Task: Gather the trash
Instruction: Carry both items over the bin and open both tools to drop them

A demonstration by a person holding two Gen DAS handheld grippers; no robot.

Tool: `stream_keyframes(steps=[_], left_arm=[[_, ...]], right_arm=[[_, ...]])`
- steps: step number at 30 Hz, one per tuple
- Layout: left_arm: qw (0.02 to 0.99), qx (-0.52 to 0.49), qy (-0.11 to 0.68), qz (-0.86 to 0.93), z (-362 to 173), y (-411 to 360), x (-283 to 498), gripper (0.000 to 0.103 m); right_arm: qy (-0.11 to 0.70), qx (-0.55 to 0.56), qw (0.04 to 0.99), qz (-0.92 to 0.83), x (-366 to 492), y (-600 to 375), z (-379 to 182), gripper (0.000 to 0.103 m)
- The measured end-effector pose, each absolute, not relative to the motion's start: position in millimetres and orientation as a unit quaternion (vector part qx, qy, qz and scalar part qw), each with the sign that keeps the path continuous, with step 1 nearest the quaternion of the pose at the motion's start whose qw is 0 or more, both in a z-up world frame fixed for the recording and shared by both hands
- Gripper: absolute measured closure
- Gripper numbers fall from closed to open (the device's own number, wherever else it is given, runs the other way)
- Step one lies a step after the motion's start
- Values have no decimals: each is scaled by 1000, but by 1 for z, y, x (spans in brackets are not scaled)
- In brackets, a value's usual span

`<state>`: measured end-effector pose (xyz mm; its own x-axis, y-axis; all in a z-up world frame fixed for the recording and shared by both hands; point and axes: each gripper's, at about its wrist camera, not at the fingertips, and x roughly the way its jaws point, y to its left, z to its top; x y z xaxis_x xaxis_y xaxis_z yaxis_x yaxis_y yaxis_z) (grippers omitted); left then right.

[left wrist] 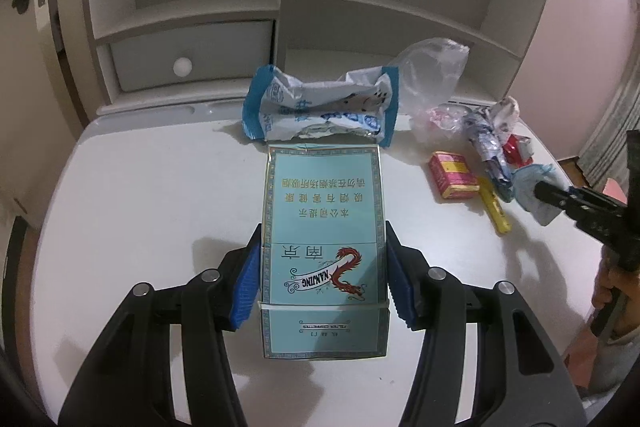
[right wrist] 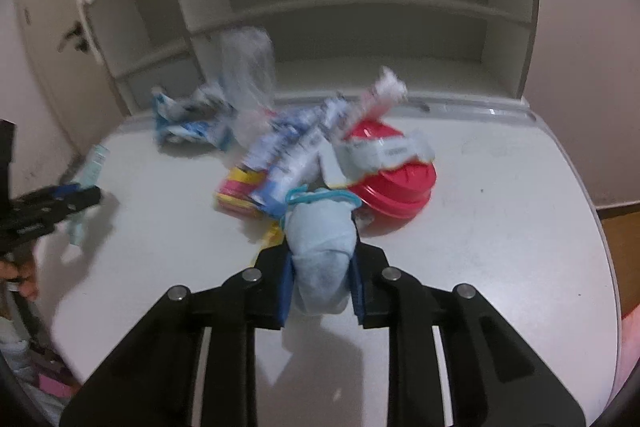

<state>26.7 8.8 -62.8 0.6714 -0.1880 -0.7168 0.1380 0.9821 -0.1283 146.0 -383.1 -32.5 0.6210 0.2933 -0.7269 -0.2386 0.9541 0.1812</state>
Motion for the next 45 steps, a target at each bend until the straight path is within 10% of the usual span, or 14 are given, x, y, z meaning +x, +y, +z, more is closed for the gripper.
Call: stream_keyframes(steps=[19,33,41,43,45], left_arm=[[826,88,342,-440,-23,-262,-81,49],[594,228,574,-516,-313,-469,-127,49],[579,233,607,-492,-355,-486,-135,49],[583,247,598,-492,-355,-494,-143,45],[590,265,589,-485,-351,-493,-147,11]], right_arm=[[354,33,934,-37,-36,-561,38,80],[601,228,759,-108,-136,-682,-235,80],[613,317,713,-126,-151,-703,-282,80],[610,334,707,-132,-152,-708,-283,63],[607,334,707,-142,-151,-711,-281,21]])
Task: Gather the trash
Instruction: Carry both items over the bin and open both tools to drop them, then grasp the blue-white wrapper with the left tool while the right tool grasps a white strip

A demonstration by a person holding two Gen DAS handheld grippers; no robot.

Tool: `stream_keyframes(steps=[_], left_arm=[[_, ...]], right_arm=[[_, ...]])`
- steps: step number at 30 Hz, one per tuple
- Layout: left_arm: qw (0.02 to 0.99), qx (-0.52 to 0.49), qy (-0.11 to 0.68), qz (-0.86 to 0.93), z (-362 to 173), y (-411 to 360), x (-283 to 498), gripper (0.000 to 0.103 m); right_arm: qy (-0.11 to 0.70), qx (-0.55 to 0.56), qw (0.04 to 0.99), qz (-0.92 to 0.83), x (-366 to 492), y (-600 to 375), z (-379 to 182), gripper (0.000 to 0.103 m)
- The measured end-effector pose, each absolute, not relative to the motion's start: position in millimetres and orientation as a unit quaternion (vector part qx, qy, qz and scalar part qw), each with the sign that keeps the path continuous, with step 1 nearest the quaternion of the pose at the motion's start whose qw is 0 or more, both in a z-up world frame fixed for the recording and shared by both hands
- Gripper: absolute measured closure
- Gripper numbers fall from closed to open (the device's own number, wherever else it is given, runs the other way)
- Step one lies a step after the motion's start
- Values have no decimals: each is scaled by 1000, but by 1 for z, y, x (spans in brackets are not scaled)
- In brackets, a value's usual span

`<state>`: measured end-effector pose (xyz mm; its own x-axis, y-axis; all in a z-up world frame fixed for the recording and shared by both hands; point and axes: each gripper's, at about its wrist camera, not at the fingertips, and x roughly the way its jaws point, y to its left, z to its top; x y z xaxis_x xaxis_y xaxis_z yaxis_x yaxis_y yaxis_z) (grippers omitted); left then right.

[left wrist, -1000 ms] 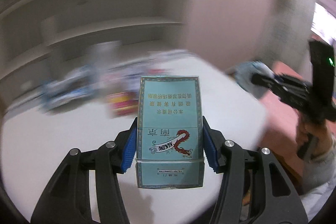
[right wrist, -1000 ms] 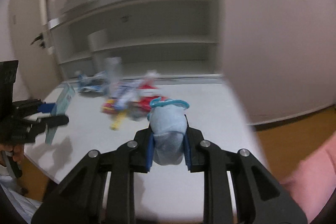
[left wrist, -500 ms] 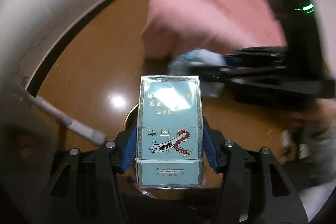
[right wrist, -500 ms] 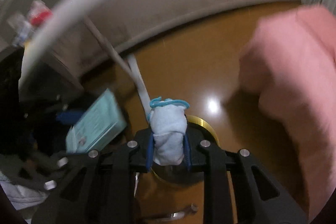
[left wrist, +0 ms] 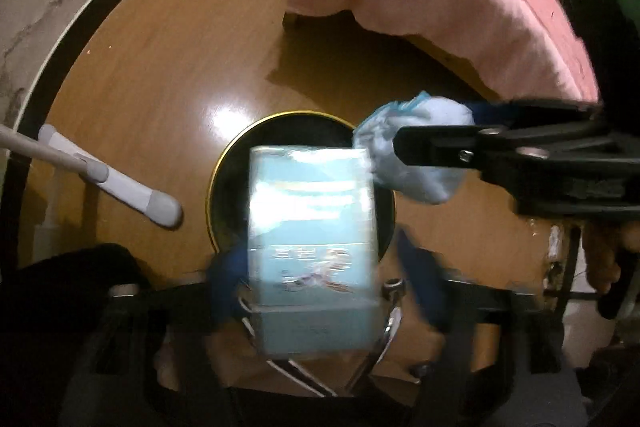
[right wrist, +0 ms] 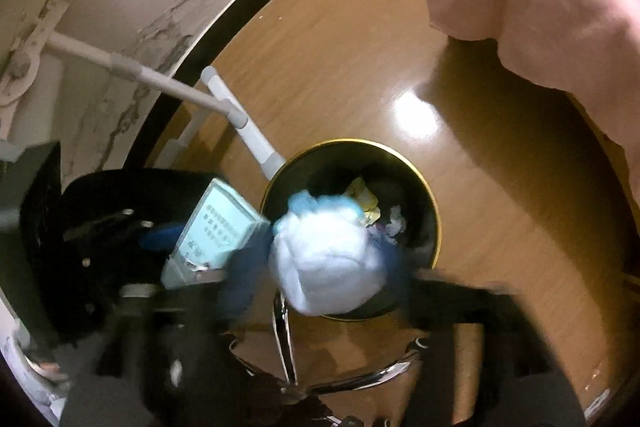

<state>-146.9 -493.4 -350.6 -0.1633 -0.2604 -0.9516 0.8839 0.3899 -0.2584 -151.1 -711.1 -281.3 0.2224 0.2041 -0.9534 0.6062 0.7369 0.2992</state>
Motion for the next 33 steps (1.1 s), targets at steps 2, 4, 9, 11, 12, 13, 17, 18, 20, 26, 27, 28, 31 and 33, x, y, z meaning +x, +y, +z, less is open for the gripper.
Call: stream_keyframes(steps=[2,4,9,11,12,13,17,18,20,26,27,28,31,33], left_arm=[[603,278,567,-487,-345,-492,-153,11],[611,287,546,-496,-336,-495,-160,11],[648,272,458,-545,-267,-492,-184,11],[684,254,394,-558,-213,-476,-187,11],[701,246,373,-556,-193,-468,-185,11],[732,226,339,-546,-160,-450,-177,11],[815,160,303,-467,-93,-377,-133,10],[830,142,307,-443,-83,-356,-119,10],[865,94,327,-369,-67,-293,-84,10],[918,-9,362,-162,-51,-112,-23,10],[923,-11,366,-122,-50,-84,-15,10],[924,-9,368,-102,-48,-67,-12,10],[928,9,368,-60,-44,-24,1,10],[930,20,362,-60,-37,-10,10,10]], right_arm=[[600,321,715,-158,-153,-717,-272,21],[589,323,719,-178,-157,-727,-264,21],[532,277,746,-290,-179,-753,-213,20],[488,232,766,-348,-188,-755,-178,16],[460,210,779,-371,-191,-753,-158,11],[427,183,794,-393,-192,-747,-136,8],[352,110,839,-401,-180,-721,-82,7],[345,103,851,-383,-170,-713,-72,7],[341,98,868,-348,-149,-701,-60,7],[343,107,914,-189,-52,-646,-37,7],[345,103,917,-172,-37,-635,-35,7],[346,99,920,-154,-23,-625,-33,7],[345,99,930,-86,20,-579,-24,7],[343,98,933,-53,41,-554,-17,7]])
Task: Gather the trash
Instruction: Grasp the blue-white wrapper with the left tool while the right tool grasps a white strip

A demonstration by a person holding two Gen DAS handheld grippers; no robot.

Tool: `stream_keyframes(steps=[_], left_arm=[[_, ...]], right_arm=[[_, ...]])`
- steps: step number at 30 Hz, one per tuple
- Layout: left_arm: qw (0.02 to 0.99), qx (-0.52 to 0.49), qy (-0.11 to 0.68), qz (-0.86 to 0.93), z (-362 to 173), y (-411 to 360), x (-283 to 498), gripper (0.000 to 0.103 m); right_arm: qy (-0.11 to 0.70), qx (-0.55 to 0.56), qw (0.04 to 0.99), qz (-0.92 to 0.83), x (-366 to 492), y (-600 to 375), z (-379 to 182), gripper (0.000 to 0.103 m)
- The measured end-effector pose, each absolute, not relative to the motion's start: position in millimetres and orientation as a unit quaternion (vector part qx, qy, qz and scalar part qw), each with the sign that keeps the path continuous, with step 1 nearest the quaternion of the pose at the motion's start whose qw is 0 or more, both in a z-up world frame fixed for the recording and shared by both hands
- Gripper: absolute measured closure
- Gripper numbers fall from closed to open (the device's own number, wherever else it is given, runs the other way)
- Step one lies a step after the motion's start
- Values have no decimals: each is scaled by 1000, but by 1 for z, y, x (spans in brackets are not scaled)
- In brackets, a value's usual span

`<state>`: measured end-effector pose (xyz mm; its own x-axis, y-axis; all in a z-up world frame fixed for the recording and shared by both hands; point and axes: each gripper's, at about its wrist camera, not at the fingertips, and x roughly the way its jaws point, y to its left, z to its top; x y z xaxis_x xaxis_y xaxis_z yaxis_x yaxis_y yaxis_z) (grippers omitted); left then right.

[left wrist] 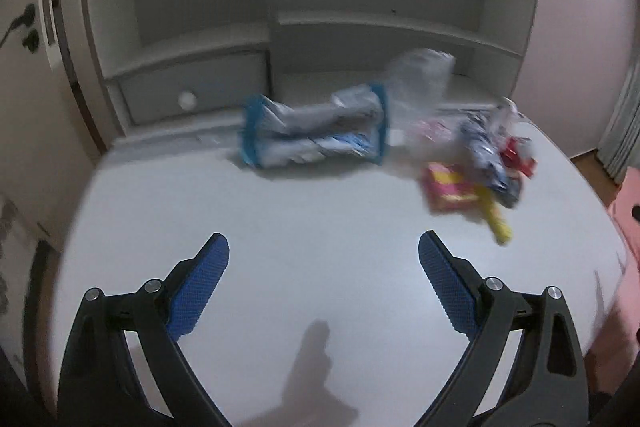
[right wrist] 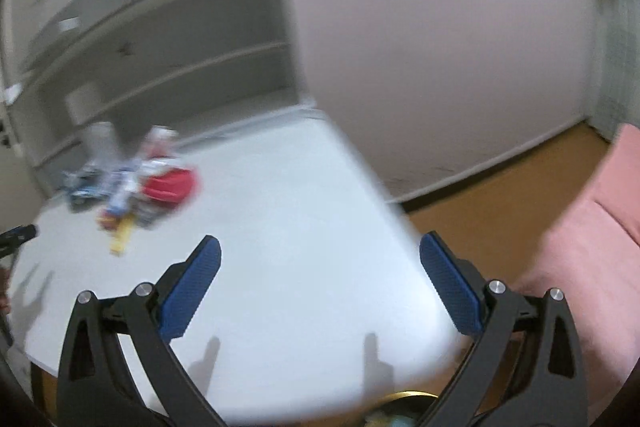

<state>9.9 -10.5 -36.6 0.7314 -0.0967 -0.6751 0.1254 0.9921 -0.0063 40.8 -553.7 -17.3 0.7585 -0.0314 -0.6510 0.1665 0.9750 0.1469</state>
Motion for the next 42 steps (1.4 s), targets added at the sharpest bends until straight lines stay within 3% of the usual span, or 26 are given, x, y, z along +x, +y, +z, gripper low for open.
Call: stream_keyframes(steps=[8,14,16,18,19,20,21,24,25,26,27,32,42], left_arm=[[920,73,357,-145,-8,-16,61,10],[884,160,388,-204,-26,-46,134,10],[874,188,394,-214,-32,-53,150,10],[863,212,409,-209,-42,-58,165,11],[860,216,412,-209,-44,-59,169,11],[856,217,416,-216,-47,-60,172,15],[852,216,420,-225,-50,-62,174,27],[839,188,439,-263,-53,-62,181,51],[840,180,441,-260,-53,-62,181,55],[841,184,440,-256,-54,-63,180,73],[841,186,441,-253,-54,-63,178,77],[852,162,437,-238,-48,-56,161,86],[869,160,417,-213,-42,-51,149,87]], right_arm=[[358,76,930,28,129,-470,-5,7],[380,110,918,15,201,-435,-10,7],[393,105,913,12,214,-427,-18,14],[427,116,896,29,227,-422,-34,34],[439,124,889,37,228,-423,-41,38],[446,135,884,44,229,-424,-47,44],[443,145,883,53,227,-426,-48,50],[439,141,885,67,226,-424,-46,76],[442,138,884,71,225,-423,-45,81],[444,130,884,76,224,-420,-45,83],[443,122,885,76,222,-418,-44,83],[436,120,889,77,213,-419,-41,85],[402,131,904,63,182,-435,-13,85]])
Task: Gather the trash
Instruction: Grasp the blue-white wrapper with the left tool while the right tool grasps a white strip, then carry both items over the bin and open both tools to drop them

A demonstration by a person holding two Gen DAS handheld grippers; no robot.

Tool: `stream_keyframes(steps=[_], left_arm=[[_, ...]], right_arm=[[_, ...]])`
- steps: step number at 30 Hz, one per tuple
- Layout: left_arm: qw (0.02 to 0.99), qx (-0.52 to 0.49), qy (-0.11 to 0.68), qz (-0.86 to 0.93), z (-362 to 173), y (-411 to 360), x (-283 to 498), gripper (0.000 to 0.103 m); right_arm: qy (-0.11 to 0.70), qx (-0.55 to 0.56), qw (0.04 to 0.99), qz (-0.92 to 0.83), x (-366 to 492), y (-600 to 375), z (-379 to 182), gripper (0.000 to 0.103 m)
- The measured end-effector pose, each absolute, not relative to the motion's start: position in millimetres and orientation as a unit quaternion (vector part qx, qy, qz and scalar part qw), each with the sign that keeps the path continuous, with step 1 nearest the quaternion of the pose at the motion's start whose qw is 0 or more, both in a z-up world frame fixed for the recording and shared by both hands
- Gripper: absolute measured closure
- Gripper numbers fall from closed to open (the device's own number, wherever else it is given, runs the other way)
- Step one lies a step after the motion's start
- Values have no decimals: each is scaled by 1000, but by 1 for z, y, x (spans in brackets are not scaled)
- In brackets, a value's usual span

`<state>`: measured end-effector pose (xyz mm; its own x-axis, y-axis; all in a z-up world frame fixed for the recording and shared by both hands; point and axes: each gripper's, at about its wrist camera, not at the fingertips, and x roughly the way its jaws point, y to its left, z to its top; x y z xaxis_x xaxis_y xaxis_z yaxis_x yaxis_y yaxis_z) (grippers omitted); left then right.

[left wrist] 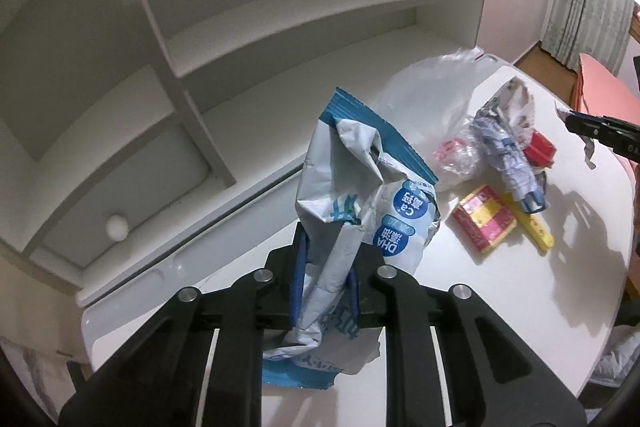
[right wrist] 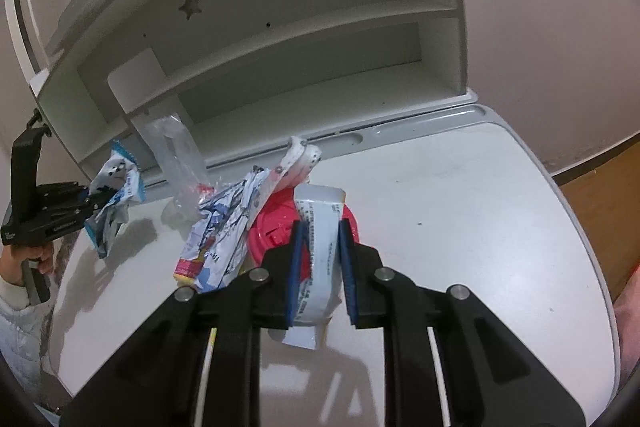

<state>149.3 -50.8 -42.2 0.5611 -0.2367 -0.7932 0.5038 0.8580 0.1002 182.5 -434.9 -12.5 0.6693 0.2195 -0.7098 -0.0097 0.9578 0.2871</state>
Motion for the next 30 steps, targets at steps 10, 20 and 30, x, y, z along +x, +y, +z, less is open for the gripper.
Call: stream_keyframes(steps=[10,20,30], left_arm=[[873,156,405,-220,-40,-51,156,87],[840,185,360,-362,-2,-200,61,86],[687,239,373,-576,-71,-432,-105,86]], right_arm=[[416,146,895,74,149,-447,-24,85],[356,153,922,-9,44,-537,15,85],[369,236,880,-182,-128,-691,-26,85]])
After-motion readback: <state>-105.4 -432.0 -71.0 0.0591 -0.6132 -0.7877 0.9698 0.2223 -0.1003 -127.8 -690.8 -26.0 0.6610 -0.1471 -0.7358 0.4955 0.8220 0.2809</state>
